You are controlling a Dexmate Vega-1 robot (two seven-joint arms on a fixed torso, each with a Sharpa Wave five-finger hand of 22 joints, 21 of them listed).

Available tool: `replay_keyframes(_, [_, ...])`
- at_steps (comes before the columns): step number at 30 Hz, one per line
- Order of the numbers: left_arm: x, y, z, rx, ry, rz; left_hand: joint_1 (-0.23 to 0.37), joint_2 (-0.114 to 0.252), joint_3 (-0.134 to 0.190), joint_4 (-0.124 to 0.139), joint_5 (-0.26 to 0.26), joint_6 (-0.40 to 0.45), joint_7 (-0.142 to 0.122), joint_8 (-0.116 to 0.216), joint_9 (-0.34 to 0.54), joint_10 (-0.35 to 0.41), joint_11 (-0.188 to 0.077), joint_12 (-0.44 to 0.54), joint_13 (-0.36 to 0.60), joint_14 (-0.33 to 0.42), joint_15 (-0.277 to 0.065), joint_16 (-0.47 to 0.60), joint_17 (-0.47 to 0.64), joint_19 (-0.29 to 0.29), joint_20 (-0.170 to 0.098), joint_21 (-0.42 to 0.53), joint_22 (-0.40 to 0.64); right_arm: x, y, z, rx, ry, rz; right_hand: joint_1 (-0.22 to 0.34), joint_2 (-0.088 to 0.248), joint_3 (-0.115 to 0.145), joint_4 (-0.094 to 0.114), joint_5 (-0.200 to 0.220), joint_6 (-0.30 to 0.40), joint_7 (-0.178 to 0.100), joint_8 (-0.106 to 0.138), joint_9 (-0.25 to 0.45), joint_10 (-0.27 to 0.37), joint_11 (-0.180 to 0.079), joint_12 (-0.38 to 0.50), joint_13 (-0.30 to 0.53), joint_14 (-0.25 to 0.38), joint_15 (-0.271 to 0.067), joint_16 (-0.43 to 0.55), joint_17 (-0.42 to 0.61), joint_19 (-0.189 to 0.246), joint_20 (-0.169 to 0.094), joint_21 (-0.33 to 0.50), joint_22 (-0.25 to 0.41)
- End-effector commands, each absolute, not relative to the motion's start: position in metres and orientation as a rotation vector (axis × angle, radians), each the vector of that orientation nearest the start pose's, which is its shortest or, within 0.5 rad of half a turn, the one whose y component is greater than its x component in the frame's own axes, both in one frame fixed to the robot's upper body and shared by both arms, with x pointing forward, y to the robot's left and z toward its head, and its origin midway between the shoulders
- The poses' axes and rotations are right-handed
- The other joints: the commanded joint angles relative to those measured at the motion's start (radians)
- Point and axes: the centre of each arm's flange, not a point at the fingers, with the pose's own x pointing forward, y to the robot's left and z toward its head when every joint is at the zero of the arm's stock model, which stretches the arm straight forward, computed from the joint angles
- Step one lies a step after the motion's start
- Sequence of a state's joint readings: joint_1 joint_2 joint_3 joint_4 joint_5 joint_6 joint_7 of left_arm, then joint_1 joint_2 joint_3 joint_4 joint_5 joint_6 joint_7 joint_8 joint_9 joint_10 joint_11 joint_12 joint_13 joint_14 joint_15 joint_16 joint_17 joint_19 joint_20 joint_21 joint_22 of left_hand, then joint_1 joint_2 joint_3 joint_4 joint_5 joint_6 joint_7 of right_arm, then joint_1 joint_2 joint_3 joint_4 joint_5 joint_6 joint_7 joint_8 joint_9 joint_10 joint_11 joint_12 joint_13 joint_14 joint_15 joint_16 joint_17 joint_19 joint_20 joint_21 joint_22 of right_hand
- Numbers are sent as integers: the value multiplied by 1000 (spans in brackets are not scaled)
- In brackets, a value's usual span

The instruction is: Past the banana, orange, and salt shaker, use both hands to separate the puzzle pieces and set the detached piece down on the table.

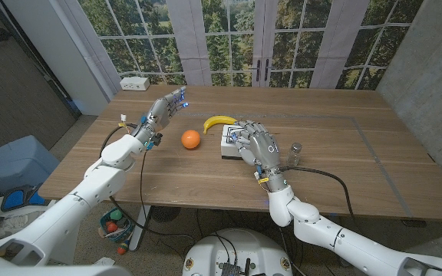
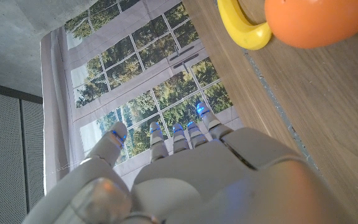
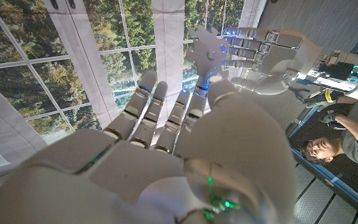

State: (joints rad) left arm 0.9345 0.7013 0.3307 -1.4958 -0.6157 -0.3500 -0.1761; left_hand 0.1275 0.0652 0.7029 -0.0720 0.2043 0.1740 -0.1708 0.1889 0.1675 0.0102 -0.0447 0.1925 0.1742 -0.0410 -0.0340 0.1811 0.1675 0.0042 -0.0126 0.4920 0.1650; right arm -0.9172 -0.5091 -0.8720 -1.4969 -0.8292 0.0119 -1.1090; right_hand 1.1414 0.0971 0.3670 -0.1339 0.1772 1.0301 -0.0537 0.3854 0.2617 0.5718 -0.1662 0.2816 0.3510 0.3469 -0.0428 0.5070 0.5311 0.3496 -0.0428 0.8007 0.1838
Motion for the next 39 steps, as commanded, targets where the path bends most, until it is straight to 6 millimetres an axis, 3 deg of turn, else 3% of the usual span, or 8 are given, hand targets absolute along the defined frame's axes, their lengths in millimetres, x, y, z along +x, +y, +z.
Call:
replay_keyframes(1, [591, 302, 6, 285, -713, -402, 12, -34, -14, -43, -12, 7, -31, -2, 3, -3, -16, 1, 4, -3, -22, -3, 1, 8, -2, -16, 3, 522, -101, -111, -940, -1341, -366, 3, 10, -4, -5, -3, -5, 3, 8, 7, 6, -3, 5, 4, 9, -179, 0, 3, -6, -73, 7, 5])
replay_keyframes(4, [589, 301, 7, 318, -718, -407, 13, -39, -17, -51, -13, 11, -38, -2, 3, -3, -16, 1, 4, -5, -19, -3, 1, 8, -2, -21, 3, 519, -101, -107, -934, -1350, -367, 4, 11, -4, -7, -3, -4, 3, 10, 10, 4, -1, 5, 4, 9, -180, 0, 3, -6, -73, 8, 5])
replay_keyframes(13, [581, 299, 12, 405, -729, -414, 72, -43, -9, -106, -21, -1, -46, -3, 5, -33, -14, -5, 6, -35, 3, -7, 3, -6, 7, -55, 5, 508, -101, -95, -907, -1373, -375, 7, 13, -7, -10, -3, -7, 6, 16, 19, 4, -6, 4, 6, 10, -181, -2, 4, -9, -74, 11, 5])
replay_keyframes(16, [578, 299, 14, 430, -735, -401, 81, -44, -8, -110, -22, -4, -46, -3, 6, -38, -11, -5, 6, -36, 9, -6, 3, -6, 11, -59, 5, 505, -101, -91, -889, -1370, -364, 6, 14, -8, -10, -3, -6, 6, 19, 21, 5, -5, 4, 7, 10, -180, -4, 4, -8, -75, 12, 5])
replay_keyframes(19, [574, 299, 15, 457, -744, -385, 123, -51, -5, -117, -25, 1, -42, 4, 8, -22, -9, 5, 7, -9, 34, 4, 3, 21, 42, -67, 6, 504, -101, -87, -874, -1358, -349, 7, 14, -9, -11, -3, -5, 6, 22, 24, 5, -5, 4, 6, 11, -180, -4, 4, -8, -75, 13, 5])
replay_keyframes(24, [570, 299, 15, 480, -759, -369, 164, -63, -6, -119, -27, 29, -41, 16, 9, 4, -9, 14, 7, 26, 42, 12, 4, 49, 59, -74, 7, 505, -103, -80, -846, -1328, -330, 9, 14, -12, -14, -3, 0, 5, 28, 30, 10, -8, 5, 7, 13, -182, -5, 4, -3, -72, 18, 4])
replay_keyframes(39, [558, 293, 26, 602, -760, -377, 240, -82, 0, -120, -27, 100, -39, 37, 11, 27, -12, 16, 7, 38, 59, 6, 5, 76, 81, -92, 8, 508, -106, -67, -799, -1315, -314, 10, 11, -17, -17, -1, 5, 2, 34, 32, 17, -10, 4, 5, 22, -181, -9, 3, 3, -73, 26, 4])
